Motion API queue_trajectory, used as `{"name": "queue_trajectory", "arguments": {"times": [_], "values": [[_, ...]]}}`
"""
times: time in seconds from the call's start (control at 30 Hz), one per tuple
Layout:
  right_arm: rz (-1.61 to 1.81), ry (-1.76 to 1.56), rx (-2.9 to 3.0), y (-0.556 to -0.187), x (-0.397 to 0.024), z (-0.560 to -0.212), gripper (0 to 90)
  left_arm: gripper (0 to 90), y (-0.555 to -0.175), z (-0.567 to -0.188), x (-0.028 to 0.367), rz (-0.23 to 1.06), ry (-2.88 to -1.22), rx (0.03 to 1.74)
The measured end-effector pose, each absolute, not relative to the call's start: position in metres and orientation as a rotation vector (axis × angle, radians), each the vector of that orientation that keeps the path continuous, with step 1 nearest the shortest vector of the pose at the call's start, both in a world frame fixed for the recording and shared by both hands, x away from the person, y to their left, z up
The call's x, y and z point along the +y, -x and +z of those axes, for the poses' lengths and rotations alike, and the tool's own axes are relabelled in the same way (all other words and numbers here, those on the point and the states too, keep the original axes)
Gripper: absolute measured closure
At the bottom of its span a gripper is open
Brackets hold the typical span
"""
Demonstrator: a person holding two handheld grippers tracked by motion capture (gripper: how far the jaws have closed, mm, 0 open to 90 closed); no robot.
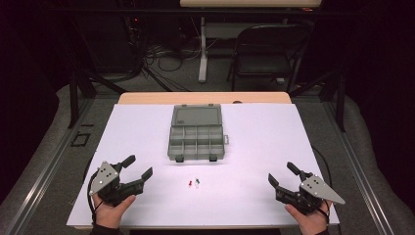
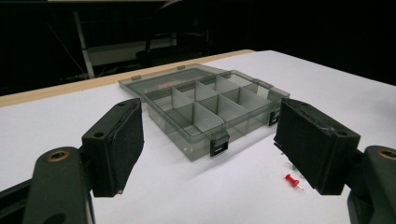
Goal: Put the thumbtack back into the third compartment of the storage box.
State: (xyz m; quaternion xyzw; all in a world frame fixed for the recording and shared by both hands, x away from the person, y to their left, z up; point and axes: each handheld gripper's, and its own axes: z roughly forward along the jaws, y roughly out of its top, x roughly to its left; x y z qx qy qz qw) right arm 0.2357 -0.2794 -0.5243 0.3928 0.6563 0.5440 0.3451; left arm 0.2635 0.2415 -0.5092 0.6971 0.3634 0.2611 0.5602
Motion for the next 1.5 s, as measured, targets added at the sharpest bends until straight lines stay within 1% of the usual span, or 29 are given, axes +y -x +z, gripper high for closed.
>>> {"name": "queue_trajectory", "arguments": {"times": [0.2, 0.33, 0.4, 0.5, 0.63, 0.9, 0.93, 1.0, 1.03, 1.23, 1.4, 1.47, 1.5], "values": [[1.399, -0.998, 1.708, -0.235, -0.278, -0.524, 23.1, 24.0, -0.265, -0.510, 0.240, 0.594, -1.641, 0.857], [1.390, -1.002, 1.726, -0.235, -0.275, -0.526, 22.3, 27.7, -0.265, -0.510, 0.233, 0.584, -1.655, 0.858], [1.385, -0.994, 1.733, -0.235, -0.273, -0.526, 22.2, 31.8, -0.265, -0.510, 0.231, 0.586, -1.662, 0.857], [1.379, -0.979, 1.738, -0.234, -0.271, -0.526, 22.0, 33.8, -0.269, -0.507, 0.225, 0.573, -1.676, 0.873], [1.381, -0.983, 1.741, -0.235, -0.270, -0.526, 22.0, 35.2, -0.280, -0.504, 0.212, 0.517, -1.687, 0.892], [1.386, -0.999, 1.741, -0.237, -0.270, -0.527, 22.0, 35.8, -0.295, -0.508, 0.173, 0.481, -1.783, 0.844], [1.387, -0.996, 1.743, -0.236, -0.270, -0.527, 22.0, 39.5, -0.297, -0.510, 0.170, 0.466, -1.800, 0.845], [1.386, -0.995, 1.743, -0.236, -0.270, -0.527, 21.9, 41.5, -0.299, -0.514, 0.165, 0.446, -1.816, 0.843], [1.386, -0.996, 1.741, -0.236, -0.270, -0.527, 21.9, 43.9, -0.300, -0.519, 0.161, 0.423, -1.847, 0.848], [1.389, -1.005, 1.747, -0.237, -0.270, -0.528, 21.9, 47.0, -0.300, -0.530, 0.155, 0.377, -1.895, 0.880], [1.382, -0.994, 1.750, -0.236, -0.269, -0.527, 21.9, 53.5, -0.298, -0.537, 0.150, 0.351, -1.944, 0.891], [1.383, -0.996, 1.751, -0.236, -0.269, -0.528, 21.9, 55.1, -0.296, -0.540, 0.146, 0.316, -1.963, 0.891], [1.381, -0.999, 1.753, -0.236, -0.269, -0.528, 21.9, 57.3, -0.296, -0.541, 0.144, 0.320, -1.980, 0.889]]}}
